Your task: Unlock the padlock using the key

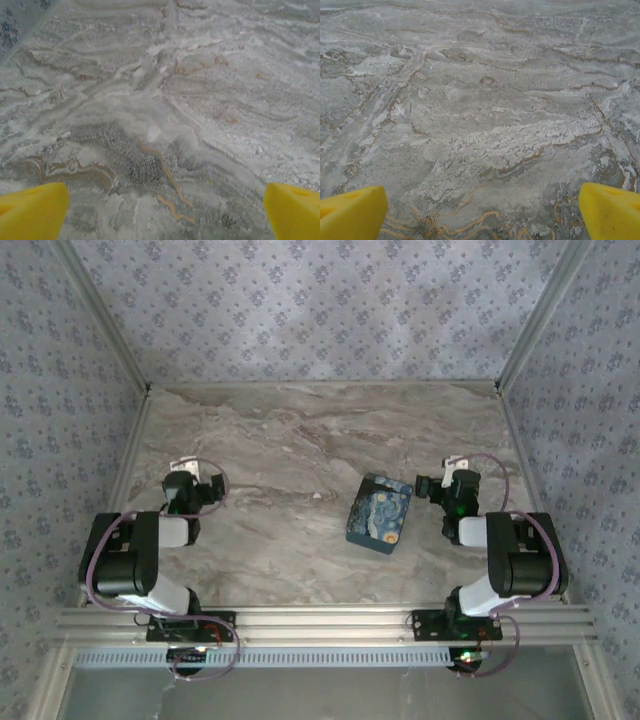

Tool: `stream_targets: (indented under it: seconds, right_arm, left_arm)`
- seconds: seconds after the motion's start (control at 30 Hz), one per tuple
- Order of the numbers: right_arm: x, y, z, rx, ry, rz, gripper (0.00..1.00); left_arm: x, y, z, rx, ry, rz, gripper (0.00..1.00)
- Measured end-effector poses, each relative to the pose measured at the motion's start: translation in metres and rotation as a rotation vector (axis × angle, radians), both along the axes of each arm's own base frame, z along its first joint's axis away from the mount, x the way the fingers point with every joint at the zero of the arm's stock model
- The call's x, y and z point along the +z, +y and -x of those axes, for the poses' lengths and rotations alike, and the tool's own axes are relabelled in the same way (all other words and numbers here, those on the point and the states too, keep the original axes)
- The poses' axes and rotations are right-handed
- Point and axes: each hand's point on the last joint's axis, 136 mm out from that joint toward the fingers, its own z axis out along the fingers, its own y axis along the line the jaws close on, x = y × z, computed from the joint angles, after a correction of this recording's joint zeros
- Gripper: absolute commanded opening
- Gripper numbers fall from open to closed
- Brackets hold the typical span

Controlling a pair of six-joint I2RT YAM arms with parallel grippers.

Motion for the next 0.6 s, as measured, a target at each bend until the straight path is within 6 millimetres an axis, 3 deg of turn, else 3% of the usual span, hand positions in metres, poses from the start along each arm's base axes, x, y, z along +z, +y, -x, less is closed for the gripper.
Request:
stream_targets:
  seconds: [0.6]
  right_arm:
    - [0.012,-0.001,-0.007,0.013,-0.05,0.007,1.0]
  left_arm:
    - [0.01,0.001,-0.008,0.005,-0.047,-0.008,1.0]
